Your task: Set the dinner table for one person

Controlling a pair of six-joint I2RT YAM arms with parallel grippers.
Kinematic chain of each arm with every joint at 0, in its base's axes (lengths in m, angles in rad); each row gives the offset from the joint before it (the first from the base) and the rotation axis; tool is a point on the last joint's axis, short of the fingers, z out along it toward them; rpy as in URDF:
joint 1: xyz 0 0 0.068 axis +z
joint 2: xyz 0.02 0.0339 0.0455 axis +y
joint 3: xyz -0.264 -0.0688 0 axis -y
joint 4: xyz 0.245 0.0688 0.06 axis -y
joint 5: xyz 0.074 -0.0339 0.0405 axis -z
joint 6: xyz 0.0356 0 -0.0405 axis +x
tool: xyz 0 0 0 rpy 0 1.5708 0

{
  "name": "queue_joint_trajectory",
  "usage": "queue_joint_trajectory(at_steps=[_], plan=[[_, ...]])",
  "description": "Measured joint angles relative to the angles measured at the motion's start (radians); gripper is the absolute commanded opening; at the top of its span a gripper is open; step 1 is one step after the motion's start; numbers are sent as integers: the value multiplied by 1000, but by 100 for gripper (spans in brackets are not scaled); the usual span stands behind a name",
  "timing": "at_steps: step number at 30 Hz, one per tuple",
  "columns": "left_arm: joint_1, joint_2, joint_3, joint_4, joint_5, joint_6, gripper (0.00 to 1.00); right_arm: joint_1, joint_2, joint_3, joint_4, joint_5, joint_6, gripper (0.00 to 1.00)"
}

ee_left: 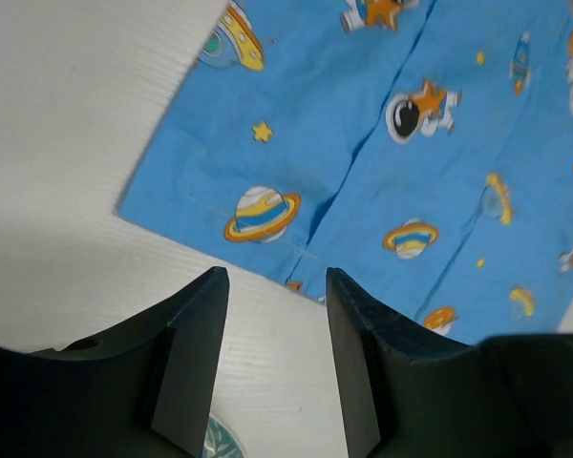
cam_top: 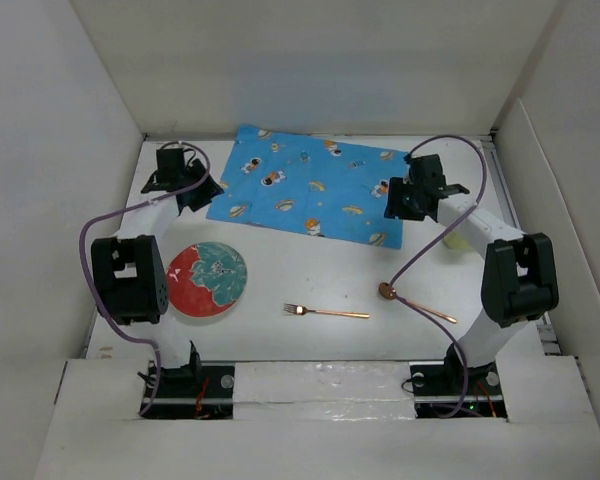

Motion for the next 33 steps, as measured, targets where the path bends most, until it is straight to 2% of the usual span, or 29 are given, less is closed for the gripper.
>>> queue_joint_trajectory(at_steps=[1, 2, 3, 4, 5, 9, 10, 12, 13, 14, 17, 21, 24, 25, 28, 33], plan=[[-31, -8, 5, -18, -40, 33, 48, 0, -9, 0, -2, 10, 4, 24], [-60, -18, 5, -37, -68, 61, 48, 0, -27, 0, -6, 23, 8, 24], [-80, -23, 5, -58, -95, 87, 51, 0, -46, -3, -6, 33, 12, 7], [-90, -25, 5, -72, -129, 108, 58, -1, -68, -9, -8, 41, 26, 0], [-91, -25, 5, -85, -163, 127, 61, -1, -91, -18, -10, 48, 38, 0], [-56, 9, 5, -115, -259, 158, 62, -1, -163, -89, -3, 50, 77, 1], [-43, 28, 10, -117, -272, 160, 61, -1, -167, -114, -2, 50, 86, 7], [-32, 63, 20, -122, -284, 164, 61, -1, -164, -159, -3, 50, 108, 33], [-20, 112, 35, -126, -296, 168, 61, -1, -161, -177, -9, 50, 113, 33], [-14, 143, 49, -137, -299, 171, 61, -1, -158, -194, -16, 50, 119, 42], [-12, 214, 79, -144, -304, 181, 60, -1, -151, -219, -24, 50, 137, 52], [-31, 232, 118, -143, -291, 181, 60, -5, -131, -219, -22, 50, 154, 54], [-48, 253, 133, -142, -281, 181, 56, -21, -97, -219, -20, 42, 162, 54], [-52, 257, 140, -143, -277, 184, 51, -29, -79, -219, -18, 36, 164, 54], [-61, 273, 159, -141, -256, 182, 44, -48, -14, -212, -22, 24, 172, 52], [-61, 279, 162, -135, -235, 176, 28, -62, 34, -153, -19, 4, 183, 44]])
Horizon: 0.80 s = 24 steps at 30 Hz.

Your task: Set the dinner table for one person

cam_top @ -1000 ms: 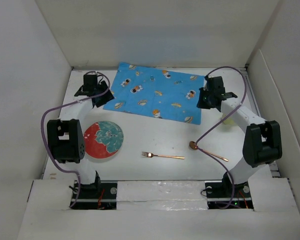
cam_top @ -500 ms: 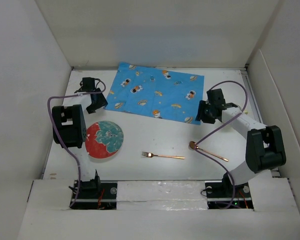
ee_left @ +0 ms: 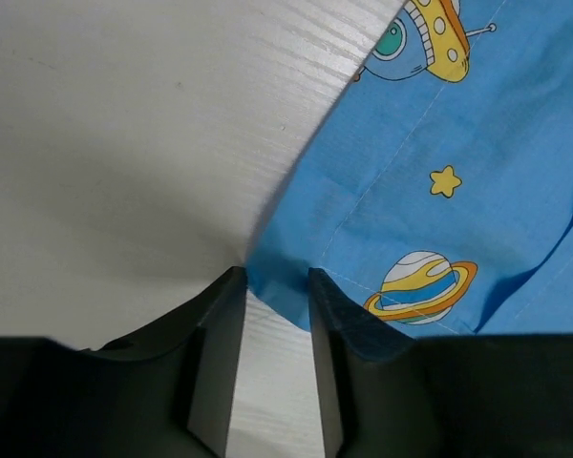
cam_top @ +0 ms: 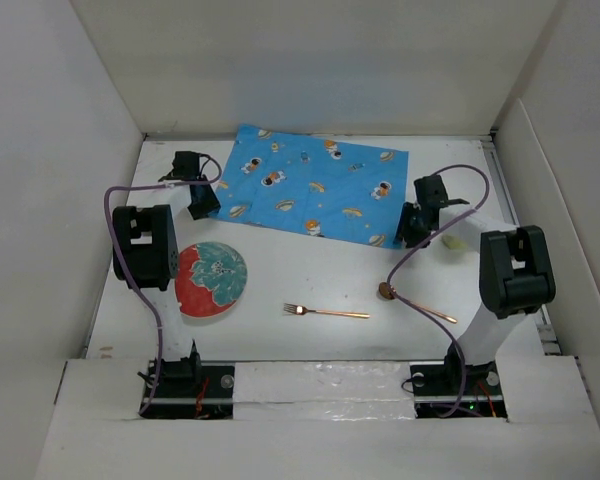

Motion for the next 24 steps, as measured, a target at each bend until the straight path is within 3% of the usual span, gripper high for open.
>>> queue_joint_trajectory(at_steps=[3, 6, 7, 8, 14, 24], plan=[[1, 6, 0, 2, 9, -4, 15, 0, 40, 43, -16, -13, 0, 35], [1, 8, 0, 7, 15, -8, 3, 0, 72, 79, -26, -23, -4, 16], [1, 8, 0, 7, 16, -9, 0, 0, 78, 85, -31, -25, -6, 4], [1, 8, 0, 7, 17, -10, 0, 0, 81, 88, -34, -27, -10, 0], [1, -28, -57, 32, 43, -10, 0, -11, 71, 82, -42, -25, -11, 0], [-4, -302, -275, 14, 129, -6, 0, -80, -101, 60, -62, 65, -33, 0]])
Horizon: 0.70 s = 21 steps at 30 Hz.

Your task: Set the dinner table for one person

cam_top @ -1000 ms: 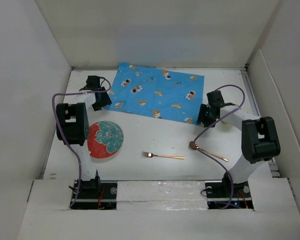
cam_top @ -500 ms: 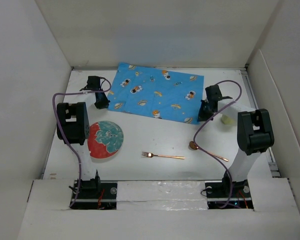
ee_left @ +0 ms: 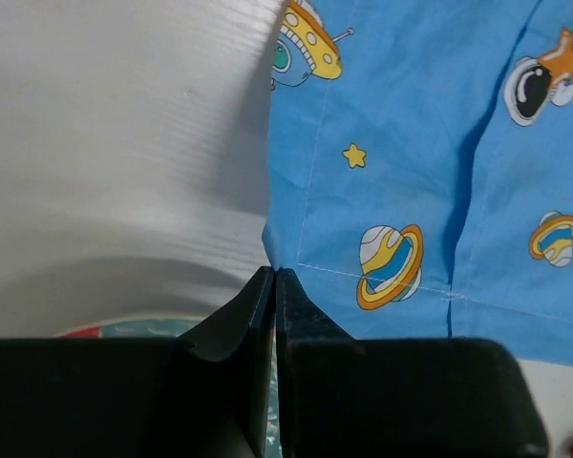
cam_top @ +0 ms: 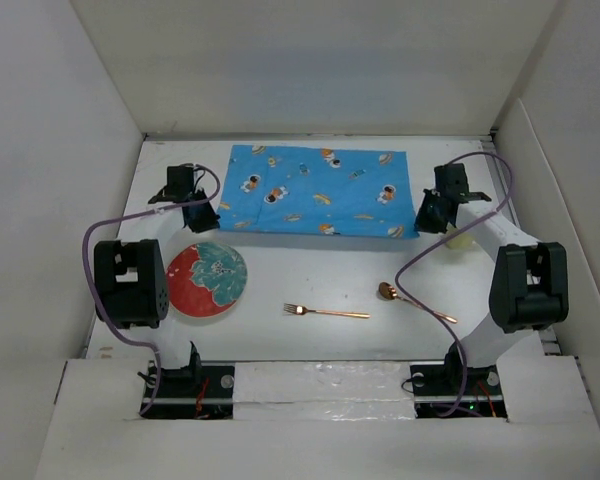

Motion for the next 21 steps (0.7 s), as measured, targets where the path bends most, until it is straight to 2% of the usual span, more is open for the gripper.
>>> queue_joint_trajectory(at_steps=[6, 17, 18, 19, 21], plan=[[-2, -83, -68, -18, 40, 14, 0, -4, 2, 0, -13, 32, -17, 0], [-2, -113, -159, -48, 104, 26, 0, -24, 0, -50, -19, 58, -28, 0], [-2, -114, -159, -49, 108, 26, 2, -24, 0, -58, -19, 58, -28, 0], [-2, -114, -159, -50, 109, 26, 8, -24, 0, -67, -21, 58, -28, 0], [-2, -117, -159, -53, 106, 30, 16, -24, -4, -80, -23, 58, -29, 0]])
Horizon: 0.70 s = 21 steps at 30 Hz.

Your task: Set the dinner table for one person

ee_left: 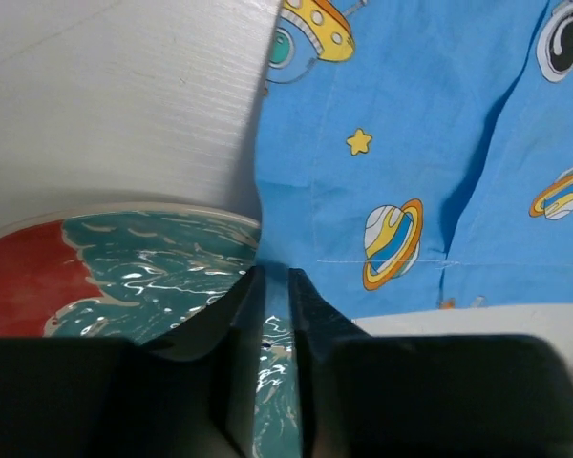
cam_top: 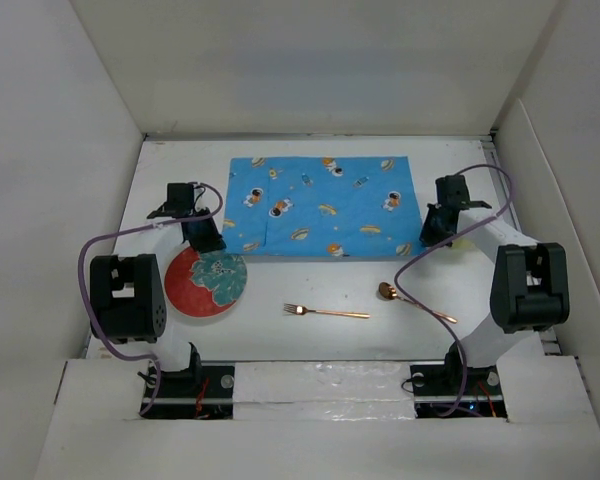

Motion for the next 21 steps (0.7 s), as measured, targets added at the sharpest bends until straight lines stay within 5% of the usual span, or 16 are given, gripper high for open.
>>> queue_joint_trajectory(at_steps=[2, 6, 7, 11, 12, 14, 15, 16, 21], plan=[[1, -13, 0, -6, -14, 3, 26, -5, -12, -13, -3, -2, -2, 4], [1, -59, 0, -17, -32, 2, 33, -12, -41, -21, -9, -1, -3, 28], [1, -69, 1, -21, -33, 2, 35, -12, -44, -19, -11, -1, -4, 41], [1, -124, 13, -56, -34, -5, 32, 14, -58, 11, -54, 12, -8, 57], [1, -139, 24, -67, -33, -7, 27, 32, -70, 25, -69, 19, -9, 56], [1, -185, 53, -80, -24, -15, 15, 83, -106, 54, -87, 24, -15, 25], [1, -213, 68, -82, -13, -23, 0, 119, -134, 66, -84, 21, -15, 11], [1, -247, 82, -81, 2, -31, 0, 127, -140, 68, -84, 19, -10, 0], [1, -455, 103, -51, 74, -73, 0, 428, -260, 78, 29, -135, 52, 0]])
